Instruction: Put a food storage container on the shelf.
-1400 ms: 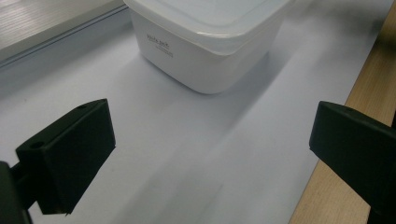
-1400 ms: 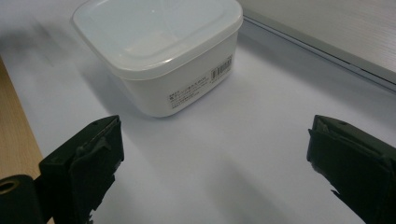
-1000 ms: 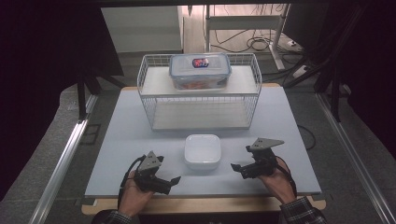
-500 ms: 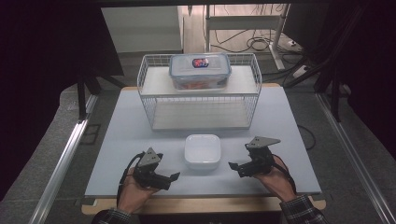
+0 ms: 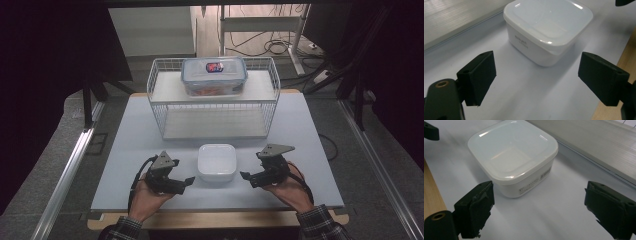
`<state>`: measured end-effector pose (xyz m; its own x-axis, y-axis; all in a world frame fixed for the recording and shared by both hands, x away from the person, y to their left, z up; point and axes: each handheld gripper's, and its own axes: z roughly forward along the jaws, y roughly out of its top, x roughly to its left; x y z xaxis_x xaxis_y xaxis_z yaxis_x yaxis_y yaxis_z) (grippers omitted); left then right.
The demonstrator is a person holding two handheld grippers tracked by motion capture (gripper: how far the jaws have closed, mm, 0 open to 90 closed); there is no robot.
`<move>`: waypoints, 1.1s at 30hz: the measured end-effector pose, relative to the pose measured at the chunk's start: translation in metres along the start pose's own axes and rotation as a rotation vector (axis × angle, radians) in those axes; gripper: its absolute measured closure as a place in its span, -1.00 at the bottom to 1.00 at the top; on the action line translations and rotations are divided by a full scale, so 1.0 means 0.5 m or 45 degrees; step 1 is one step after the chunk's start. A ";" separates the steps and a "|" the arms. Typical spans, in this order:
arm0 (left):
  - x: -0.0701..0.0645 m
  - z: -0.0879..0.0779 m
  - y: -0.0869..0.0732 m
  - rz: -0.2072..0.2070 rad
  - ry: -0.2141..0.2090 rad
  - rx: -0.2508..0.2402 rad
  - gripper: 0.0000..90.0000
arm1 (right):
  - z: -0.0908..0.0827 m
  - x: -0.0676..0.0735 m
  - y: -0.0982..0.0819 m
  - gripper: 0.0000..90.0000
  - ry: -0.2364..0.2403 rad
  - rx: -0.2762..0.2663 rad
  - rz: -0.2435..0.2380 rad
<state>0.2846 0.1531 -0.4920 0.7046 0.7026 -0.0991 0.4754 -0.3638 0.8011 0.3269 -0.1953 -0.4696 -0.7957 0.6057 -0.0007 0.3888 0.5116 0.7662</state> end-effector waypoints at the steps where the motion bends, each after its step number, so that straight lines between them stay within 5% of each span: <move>1: 0.002 0.002 0.005 0.008 0.005 0.001 -0.66 | 0.001 0.001 0.002 -0.76 0.006 0.006 -0.003; 18: 0.035 0.063 0.067 -0.012 -0.046 0.000 -0.58 | 0.037 -0.009 0.047 -0.47 0.068 0.038 0.051; 33: 0.043 0.118 0.074 -0.071 -0.094 0.063 -0.70 | 0.097 -0.027 0.055 -0.55 0.122 0.080 0.120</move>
<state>0.3484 0.1187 -0.4992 0.7124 0.6764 -0.1870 0.5391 -0.3568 0.7630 0.3710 -0.1599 -0.4796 -0.7935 0.5939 0.1331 0.4902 0.4940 0.7181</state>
